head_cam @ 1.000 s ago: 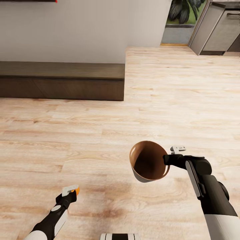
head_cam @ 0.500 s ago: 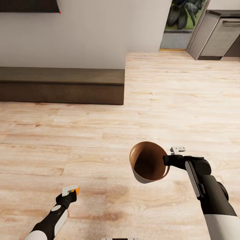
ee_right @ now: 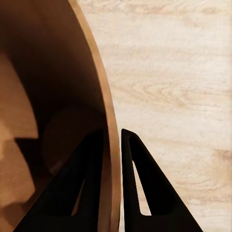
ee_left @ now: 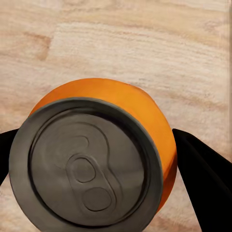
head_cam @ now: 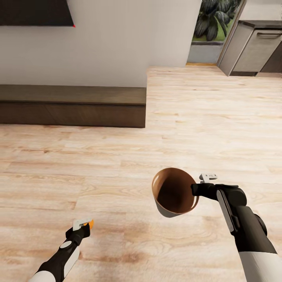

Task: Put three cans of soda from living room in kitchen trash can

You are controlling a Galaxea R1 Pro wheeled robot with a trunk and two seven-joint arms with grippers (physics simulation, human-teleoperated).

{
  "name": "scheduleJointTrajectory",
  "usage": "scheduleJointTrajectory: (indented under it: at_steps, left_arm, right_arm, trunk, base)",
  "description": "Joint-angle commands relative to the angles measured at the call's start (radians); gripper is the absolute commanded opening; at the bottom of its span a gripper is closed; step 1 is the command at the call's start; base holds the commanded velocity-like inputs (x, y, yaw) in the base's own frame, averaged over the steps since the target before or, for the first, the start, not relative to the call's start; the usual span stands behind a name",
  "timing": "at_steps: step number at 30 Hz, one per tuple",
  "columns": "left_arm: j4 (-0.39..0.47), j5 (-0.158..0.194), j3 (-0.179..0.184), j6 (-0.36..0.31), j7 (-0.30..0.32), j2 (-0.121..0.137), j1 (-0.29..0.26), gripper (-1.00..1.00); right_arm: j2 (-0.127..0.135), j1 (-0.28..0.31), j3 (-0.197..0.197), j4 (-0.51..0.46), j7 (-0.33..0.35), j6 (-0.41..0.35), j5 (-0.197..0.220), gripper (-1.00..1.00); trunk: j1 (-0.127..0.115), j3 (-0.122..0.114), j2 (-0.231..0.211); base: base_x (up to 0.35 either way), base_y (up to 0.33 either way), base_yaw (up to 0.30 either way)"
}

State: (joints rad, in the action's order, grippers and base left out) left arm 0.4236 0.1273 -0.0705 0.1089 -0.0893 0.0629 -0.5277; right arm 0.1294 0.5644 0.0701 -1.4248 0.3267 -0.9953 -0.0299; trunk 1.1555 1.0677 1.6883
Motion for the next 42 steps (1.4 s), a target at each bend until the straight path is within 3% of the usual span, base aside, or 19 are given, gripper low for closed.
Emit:
scheduleJointTrajectory:
  at_steps: [1,42]
  left_arm:
    - [0.0,0.0,0.0,0.0,0.0,0.0,0.0,-1.0]
    - [0.0,0.001,0.0,0.0,0.001,0.0,0.0,-1.0]
  right_arm:
    - [0.0,0.0,0.0,0.001,0.006,-0.003,0.022,-1.0]
    - [-0.001,0.0,-0.001,0.006,0.003,-0.002,0.022,-1.0]
  trunk:
    - [-0.004,-0.005,-0.007]
    - [-0.161,-0.201,-0.294]
  base:
    - [0.0,0.0,0.0]
    - [0.0,0.0,0.0]
